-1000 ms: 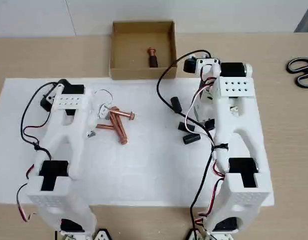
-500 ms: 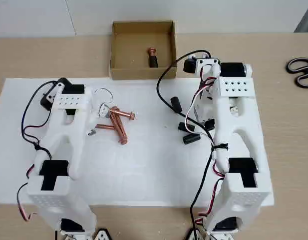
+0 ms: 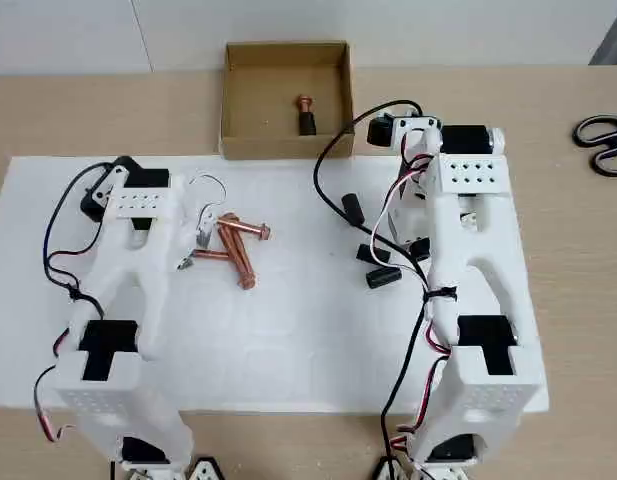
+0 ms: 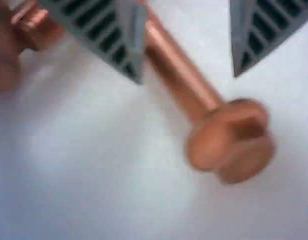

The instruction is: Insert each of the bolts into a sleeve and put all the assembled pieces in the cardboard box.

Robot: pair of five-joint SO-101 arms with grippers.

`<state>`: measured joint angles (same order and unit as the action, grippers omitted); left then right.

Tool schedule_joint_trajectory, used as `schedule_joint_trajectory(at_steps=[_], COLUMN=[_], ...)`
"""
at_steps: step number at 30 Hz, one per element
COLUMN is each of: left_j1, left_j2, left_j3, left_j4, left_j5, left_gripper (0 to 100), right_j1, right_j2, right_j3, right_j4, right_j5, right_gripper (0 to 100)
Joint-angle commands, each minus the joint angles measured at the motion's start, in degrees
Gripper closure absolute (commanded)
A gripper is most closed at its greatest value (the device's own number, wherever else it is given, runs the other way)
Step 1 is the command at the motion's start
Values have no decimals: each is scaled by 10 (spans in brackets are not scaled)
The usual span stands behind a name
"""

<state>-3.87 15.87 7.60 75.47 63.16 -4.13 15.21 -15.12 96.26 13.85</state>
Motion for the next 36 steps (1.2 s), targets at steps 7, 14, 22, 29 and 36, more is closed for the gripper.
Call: schedule_joint_trajectory(at_steps=[7, 14, 22, 29, 36], left_j1=[-34, -39, -33, 5, 11], left_j2=[81, 82, 82, 82, 82], left_j3=[-19, -28, -37, -134, -300], left_j4=[-28, -24, -23, 68, 206], left_j5=[3, 3, -9, -80, -250], left_gripper=[918, 918, 994, 995, 995], right_j1=[3, 3, 3, 3, 3], right_j2=[-35, -35, -35, -35, -36], right_j3=[-3, -3, -3, -3, -3], right_j4=[0, -4, -4, -4, -4], right_j5=[3, 3, 3, 3, 3], right_gripper=[995, 995, 995, 995, 995])
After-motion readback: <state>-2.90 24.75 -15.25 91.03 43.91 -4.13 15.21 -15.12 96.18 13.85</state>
